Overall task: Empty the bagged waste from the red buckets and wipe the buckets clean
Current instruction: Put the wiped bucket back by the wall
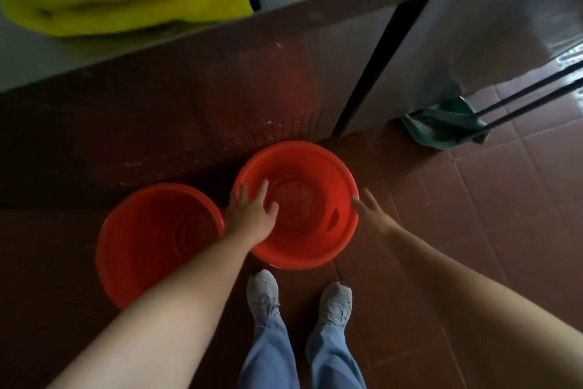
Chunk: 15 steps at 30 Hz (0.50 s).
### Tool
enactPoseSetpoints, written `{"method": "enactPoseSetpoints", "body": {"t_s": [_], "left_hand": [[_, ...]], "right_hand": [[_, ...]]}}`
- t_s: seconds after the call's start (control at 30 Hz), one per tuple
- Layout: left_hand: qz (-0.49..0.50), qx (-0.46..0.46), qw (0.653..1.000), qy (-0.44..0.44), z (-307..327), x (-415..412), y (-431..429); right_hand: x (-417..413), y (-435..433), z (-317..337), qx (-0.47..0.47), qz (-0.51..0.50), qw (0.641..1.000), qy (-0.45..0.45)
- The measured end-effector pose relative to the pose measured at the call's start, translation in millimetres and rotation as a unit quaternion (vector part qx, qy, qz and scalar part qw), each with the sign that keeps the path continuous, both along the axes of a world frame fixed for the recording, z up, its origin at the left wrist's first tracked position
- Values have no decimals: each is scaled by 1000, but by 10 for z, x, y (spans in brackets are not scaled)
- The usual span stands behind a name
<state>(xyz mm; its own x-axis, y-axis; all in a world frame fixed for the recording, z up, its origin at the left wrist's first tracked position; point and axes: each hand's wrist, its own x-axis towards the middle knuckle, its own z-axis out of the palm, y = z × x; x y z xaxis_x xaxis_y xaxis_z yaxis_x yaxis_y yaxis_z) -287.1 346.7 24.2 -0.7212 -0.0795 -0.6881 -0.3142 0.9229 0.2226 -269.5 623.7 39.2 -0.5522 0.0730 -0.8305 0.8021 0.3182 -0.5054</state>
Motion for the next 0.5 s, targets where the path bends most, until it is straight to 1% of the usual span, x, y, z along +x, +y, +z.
{"method": "enactPoseSetpoints", "body": {"t_s": [0.03,0.07,0.13,0.23,0.3,0.4,0.5], "left_hand": [[21,4,1000,-8,-145,-68,-18],[51,12,999,-14,-260,-143,-44],[120,47,992,-19,-487,-279,-108],[190,135,972,-11,-697,-424,-222],[229,176,957,-8,-764,-481,-288],[293,191,937,4,-817,-537,-366],[393,200,896,-49,-845,-609,-404]], "right_hand": [[-5,40,-84,-32,-69,997,-22],[-15,90,-153,-44,-105,993,-42],[-27,207,-309,-59,-158,982,-88],[-69,352,-565,-77,-216,964,-131],[-119,418,-734,-95,-249,953,-142],[-158,466,-934,-105,-269,945,-155],[-158,488,-1059,-100,-264,945,-167]]}}
